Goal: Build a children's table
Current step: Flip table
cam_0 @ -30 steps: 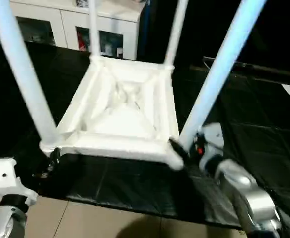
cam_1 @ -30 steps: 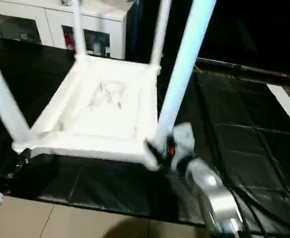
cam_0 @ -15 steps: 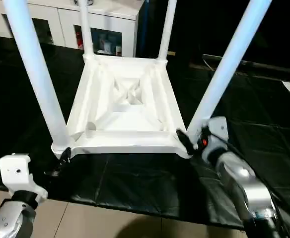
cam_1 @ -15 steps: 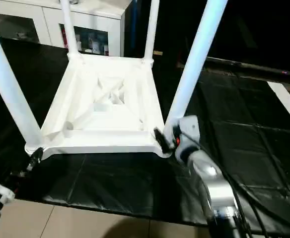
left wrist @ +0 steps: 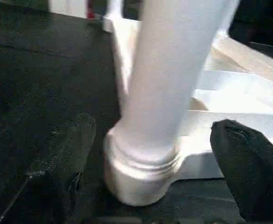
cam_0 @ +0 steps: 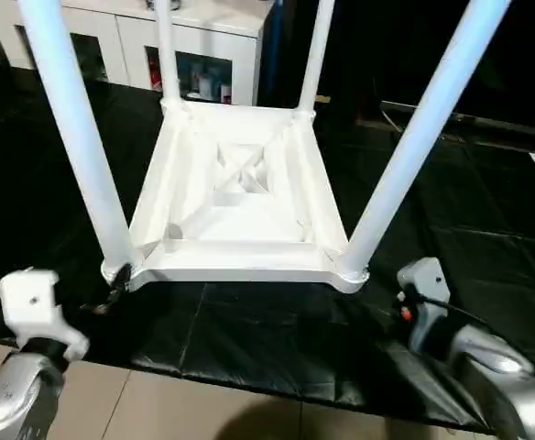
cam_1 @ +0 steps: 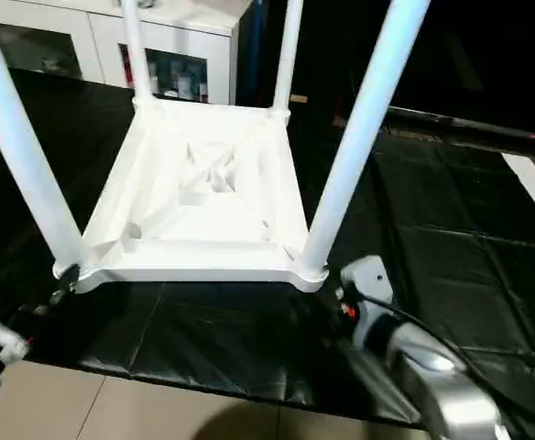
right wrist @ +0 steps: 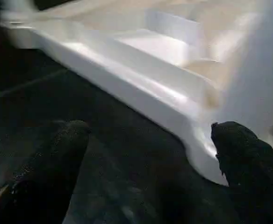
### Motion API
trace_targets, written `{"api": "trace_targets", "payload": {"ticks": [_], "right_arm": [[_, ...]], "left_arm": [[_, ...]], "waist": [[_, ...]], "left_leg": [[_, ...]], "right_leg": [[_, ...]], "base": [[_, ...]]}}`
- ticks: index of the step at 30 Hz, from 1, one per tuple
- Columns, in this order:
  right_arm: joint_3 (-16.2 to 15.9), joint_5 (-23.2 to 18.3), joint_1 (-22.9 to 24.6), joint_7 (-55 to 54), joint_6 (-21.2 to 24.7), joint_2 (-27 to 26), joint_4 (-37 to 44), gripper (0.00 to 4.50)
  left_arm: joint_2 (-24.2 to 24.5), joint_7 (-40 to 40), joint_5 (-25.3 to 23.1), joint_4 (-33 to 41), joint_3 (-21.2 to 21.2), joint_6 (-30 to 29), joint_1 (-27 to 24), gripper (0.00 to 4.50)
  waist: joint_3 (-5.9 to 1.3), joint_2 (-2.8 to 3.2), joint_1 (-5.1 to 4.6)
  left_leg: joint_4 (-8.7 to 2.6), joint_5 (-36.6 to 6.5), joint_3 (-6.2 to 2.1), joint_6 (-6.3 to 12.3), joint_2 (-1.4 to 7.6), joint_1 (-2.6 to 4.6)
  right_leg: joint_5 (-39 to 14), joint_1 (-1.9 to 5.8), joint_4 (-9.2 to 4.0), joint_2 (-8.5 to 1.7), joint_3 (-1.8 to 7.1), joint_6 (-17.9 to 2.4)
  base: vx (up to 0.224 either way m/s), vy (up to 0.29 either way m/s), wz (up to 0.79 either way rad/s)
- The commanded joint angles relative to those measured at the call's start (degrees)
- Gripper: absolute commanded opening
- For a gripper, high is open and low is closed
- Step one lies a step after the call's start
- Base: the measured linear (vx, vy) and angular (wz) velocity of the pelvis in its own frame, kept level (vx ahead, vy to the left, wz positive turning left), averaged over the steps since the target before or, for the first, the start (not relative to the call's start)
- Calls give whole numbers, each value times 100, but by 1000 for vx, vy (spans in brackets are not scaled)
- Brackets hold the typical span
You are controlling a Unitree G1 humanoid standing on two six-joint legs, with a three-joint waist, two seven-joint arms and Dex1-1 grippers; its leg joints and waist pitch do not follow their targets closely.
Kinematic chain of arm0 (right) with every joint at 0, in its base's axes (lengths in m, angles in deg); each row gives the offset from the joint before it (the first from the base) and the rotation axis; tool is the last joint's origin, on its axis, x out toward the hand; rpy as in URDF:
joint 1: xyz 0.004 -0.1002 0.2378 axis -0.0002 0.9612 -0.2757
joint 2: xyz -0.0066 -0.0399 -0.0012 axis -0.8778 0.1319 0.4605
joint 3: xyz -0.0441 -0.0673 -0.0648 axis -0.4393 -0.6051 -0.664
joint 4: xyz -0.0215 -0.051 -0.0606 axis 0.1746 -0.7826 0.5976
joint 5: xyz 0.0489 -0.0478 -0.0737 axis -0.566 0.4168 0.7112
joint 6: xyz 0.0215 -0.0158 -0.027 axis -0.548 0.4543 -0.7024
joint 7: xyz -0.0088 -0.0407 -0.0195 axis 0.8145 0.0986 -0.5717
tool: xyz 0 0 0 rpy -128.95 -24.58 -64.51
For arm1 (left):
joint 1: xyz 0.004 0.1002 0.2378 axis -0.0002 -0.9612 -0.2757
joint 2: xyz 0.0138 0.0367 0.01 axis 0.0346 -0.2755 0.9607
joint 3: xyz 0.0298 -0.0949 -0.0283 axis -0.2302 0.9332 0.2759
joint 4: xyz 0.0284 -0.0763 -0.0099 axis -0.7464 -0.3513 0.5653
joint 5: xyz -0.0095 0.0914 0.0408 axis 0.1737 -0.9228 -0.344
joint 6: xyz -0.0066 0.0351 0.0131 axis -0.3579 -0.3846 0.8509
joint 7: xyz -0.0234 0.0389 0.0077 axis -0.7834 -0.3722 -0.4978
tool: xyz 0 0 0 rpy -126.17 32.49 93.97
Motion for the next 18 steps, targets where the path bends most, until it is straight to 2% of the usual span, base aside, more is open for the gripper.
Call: {"api": "trace_targets", "payload": {"ticks": [1,2,7,8,12,16,17,18], "right_arm": [[-166,-132,-70,138,105,-55,121,450],[-223,-143,-97,155,101,-99,135,450],[-635,-30,-387,114,97,-487,10,450],[-635,-30,-387,114,97,-487,10,450],[-875,146,-753,99,37,-733,-417,450],[-946,128,-881,221,-2,-797,-507,450],[-985,117,-972,278,-35,-840,-577,450],[-990,120,-988,282,-41,-849,-595,450]], "left_arm": [[57,-36,-67,-220,-119,-76,147,445],[71,3,-118,-296,-116,-60,212,445],[9,202,-170,-741,-33,-72,771,445],[9,202,-170,-741,-33,-72,771,445],[-30,179,-76,-1020,-70,-26,1087,445],[5,34,-78,-1049,-150,-6,1130,428],[16,-41,-65,-1066,-197,-8,1153,418],[15,-50,-59,-1069,-201,-7,1158,407]], "waist": [[-157,78,27],[-164,64,21],[-189,87,19],[-197,89,13],[-219,94,11],[-216,108,24],[-215,135,30],[-215,127,27]], "left_leg": [[-566,-639,-105,359,299,-117],[-563,-604,-103,358,301,-115],[-555,-379,-108,266,308,-105],[-551,-308,-109,253,302,-105],[-531,-67,-93,233,289,-95],[-537,-138,-85,185,300,-103],[-541,-159,-89,176,300,-103],[-547,-214,-89,166,304,-101]], "right_leg": [[-1510,221,-443,-480,272,-782],[-1491,219,-440,-482,272,-798],[-1065,229,-384,-487,257,-965],[-927,238,-366,-487,250,-1008],[-555,248,-323,-486,245,-1139],[-432,278,-314,-504,255,-1206],[-438,280,-314,-506,255,-1206],[-487,280,-318,-506,253,-1205]], "base": [[0,0,0],[0,0,0],[0,0,0],[0,0,0],[0,0,0],[0,0,0],[0,0,0],[0,0,0]]}}
